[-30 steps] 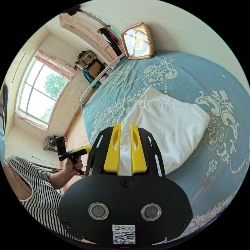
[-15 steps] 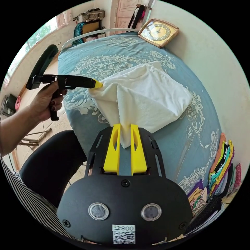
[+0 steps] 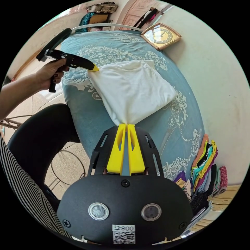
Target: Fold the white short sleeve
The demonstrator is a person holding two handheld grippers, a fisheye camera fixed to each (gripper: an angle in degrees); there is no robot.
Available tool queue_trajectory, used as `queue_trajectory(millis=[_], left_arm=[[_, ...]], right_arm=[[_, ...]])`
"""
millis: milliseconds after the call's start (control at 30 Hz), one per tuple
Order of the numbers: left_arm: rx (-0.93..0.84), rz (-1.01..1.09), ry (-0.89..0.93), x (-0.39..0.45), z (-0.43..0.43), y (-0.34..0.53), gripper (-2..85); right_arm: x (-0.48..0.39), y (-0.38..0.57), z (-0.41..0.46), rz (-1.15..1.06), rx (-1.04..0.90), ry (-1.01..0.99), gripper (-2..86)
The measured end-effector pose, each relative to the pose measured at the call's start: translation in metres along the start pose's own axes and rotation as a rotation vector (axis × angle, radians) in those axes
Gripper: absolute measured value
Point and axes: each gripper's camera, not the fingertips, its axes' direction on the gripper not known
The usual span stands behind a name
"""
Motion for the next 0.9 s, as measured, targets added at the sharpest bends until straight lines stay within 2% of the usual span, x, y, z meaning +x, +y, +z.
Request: queue_trajectory(millis=[233,500,633,733,833,900], left_arm=[[0.003,-0.007,-0.028,0.012,0.002,0.005,0.1],[-0.002,-0.023,-0.076,0.036,0.002,0.01,0.1],[0.048,0.004,-0.081,0.058,-0.007,0.012,0.1],[0.092,0.074,-0.028,0.085,-0.006,0.006,0.1],[0.058,0.13,-0.016,0.108,0.015,-0.003,0.1],[0.017,0.125,-0.07,0.113,0.034,-0.003,0.1]], right_arm=[[-0.016,0.023,0.034,-0.03,-0.02,0.012,0.8],[0.009,0.055,0.044,0.066,0.005,-0.114,0.8],[0.032,0.078,0.048,0.13,-0.02,-0.241,0.4],[0.06,0.092,0.041,0.233,0.053,-0.327,0.3],[0.092,0.094,0.045,0.326,0.138,-0.435,0.2],[0.106,0.092,0.059,0.353,0.158,-0.5,0.2]])
